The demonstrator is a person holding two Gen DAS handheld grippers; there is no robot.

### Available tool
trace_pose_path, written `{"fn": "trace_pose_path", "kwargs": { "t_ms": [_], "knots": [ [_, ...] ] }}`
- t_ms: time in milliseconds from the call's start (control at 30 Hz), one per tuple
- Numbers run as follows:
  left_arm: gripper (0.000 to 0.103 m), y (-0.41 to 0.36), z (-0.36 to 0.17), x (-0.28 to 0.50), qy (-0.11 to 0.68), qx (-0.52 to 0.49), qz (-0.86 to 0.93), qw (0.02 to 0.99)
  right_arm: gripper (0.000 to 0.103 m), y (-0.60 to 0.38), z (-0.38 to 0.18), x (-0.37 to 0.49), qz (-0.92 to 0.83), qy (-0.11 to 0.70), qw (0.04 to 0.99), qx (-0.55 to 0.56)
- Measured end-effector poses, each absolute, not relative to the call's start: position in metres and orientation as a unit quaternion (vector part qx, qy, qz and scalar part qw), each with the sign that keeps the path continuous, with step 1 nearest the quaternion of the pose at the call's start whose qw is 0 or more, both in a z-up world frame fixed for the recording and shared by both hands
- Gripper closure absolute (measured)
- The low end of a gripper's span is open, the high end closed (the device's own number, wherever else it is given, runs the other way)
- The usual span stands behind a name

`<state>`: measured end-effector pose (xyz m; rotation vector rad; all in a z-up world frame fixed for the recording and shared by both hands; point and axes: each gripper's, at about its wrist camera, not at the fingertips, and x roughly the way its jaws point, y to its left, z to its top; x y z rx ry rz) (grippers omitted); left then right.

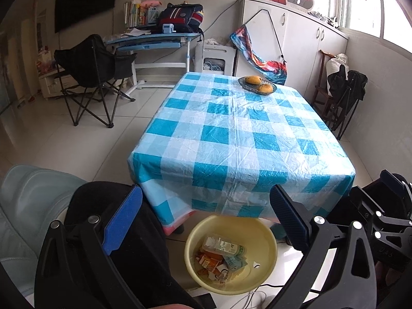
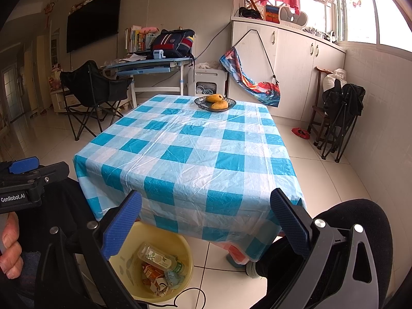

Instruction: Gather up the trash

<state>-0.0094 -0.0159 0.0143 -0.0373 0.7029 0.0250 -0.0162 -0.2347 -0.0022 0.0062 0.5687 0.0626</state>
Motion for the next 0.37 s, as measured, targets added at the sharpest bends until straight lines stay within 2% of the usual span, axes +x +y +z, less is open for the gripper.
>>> {"fn": "trace_pose_path", "kwargs": {
  "t_ms": [367],
  "knots": [
    [0.007, -0.01, 0.019, -0.002, 0.347, 0.0, 0.035, 0.937, 0.007, -0.24, -0.009, 0.001, 0.043, 0.314, 0.948, 0.012]
  ]
}}
